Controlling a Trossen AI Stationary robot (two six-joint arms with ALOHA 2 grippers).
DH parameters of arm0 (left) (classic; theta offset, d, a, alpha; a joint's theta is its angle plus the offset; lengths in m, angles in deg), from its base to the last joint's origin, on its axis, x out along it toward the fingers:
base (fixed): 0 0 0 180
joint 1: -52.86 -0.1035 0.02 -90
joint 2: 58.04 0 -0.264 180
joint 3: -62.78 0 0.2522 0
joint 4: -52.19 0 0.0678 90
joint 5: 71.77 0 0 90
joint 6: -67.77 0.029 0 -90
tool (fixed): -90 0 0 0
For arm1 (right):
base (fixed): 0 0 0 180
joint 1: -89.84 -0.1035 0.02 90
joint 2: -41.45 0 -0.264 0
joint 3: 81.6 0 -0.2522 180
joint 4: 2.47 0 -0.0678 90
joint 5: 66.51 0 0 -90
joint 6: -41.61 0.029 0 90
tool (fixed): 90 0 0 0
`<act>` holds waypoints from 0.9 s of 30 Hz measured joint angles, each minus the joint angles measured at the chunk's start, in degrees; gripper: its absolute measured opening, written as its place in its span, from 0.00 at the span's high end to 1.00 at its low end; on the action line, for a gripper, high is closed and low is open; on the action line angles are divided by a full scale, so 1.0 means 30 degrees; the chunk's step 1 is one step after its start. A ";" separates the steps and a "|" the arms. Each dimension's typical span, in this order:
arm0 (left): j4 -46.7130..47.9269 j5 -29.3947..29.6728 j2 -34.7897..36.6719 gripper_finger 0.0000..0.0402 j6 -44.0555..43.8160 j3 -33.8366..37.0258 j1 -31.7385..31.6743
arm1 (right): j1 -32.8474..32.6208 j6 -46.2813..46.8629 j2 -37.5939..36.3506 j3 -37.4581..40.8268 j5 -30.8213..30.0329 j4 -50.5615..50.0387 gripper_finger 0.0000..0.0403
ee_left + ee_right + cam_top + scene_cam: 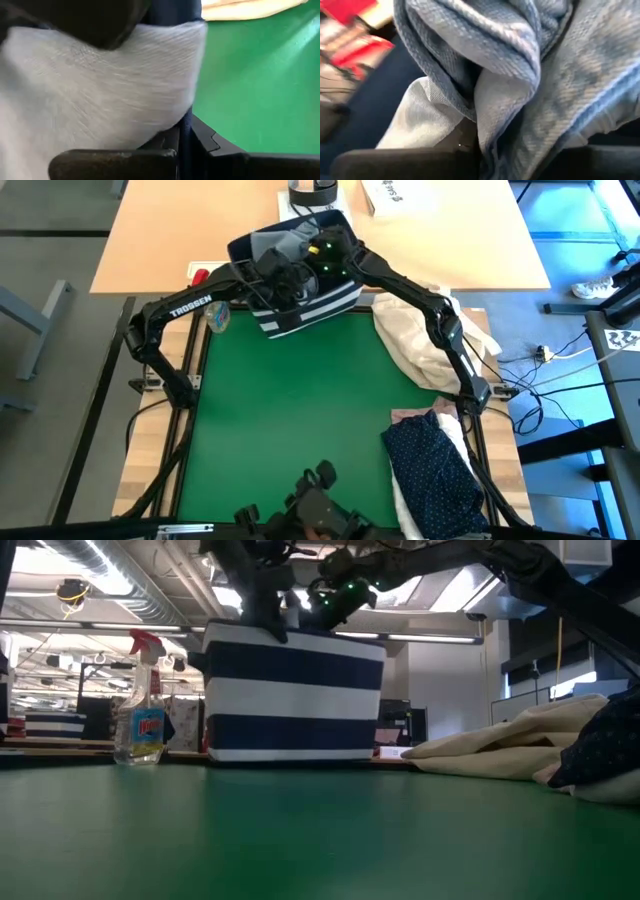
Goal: Fold laundry
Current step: Put the blue jeans into the blue laundry bin
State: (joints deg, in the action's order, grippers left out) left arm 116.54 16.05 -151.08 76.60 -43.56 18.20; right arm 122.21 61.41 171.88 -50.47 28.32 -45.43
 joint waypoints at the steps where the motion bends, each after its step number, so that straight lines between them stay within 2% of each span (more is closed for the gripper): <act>1: -0.0013 0.0033 0.0000 0.99 0.0170 0.0000 -0.0033 | -0.0059 -0.0140 0.0000 0.0000 -0.0483 -0.0428 0.79; 8: -0.0045 -0.0287 -0.0015 0.99 0.0741 0.0007 -0.0136 | -0.0153 0.0240 0.0718 0.0007 -0.2355 -0.1931 0.79; 13: -0.0024 -0.0442 -0.0036 0.99 0.1209 0.0015 -0.0136 | 0.0009 0.0491 0.1260 0.0072 -0.2694 -0.3368 0.79; 15: -0.0079 -0.0420 -0.0036 0.99 0.1242 0.0015 -0.0143 | -0.0021 0.0200 0.1260 0.0073 -0.2598 -0.2461 0.79; 20: -0.0363 -0.0257 0.0106 0.97 0.1591 0.0015 -0.0158 | 0.0047 0.0268 0.1165 0.0073 -0.0094 0.1608 0.79; 24: -0.0512 -0.0491 0.0430 0.97 0.1787 0.0007 -0.0158 | 0.0495 -0.0595 0.1032 0.0314 0.3613 0.2684 0.79; 27: -0.0372 -0.0537 0.0408 0.97 0.1774 0.0007 -0.0137 | 0.0633 -0.1595 0.1110 0.0689 0.3879 0.2276 0.79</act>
State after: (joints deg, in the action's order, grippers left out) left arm 115.42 14.44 -149.85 81.92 -43.54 17.79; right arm 124.11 56.63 175.21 -48.41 39.96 -38.61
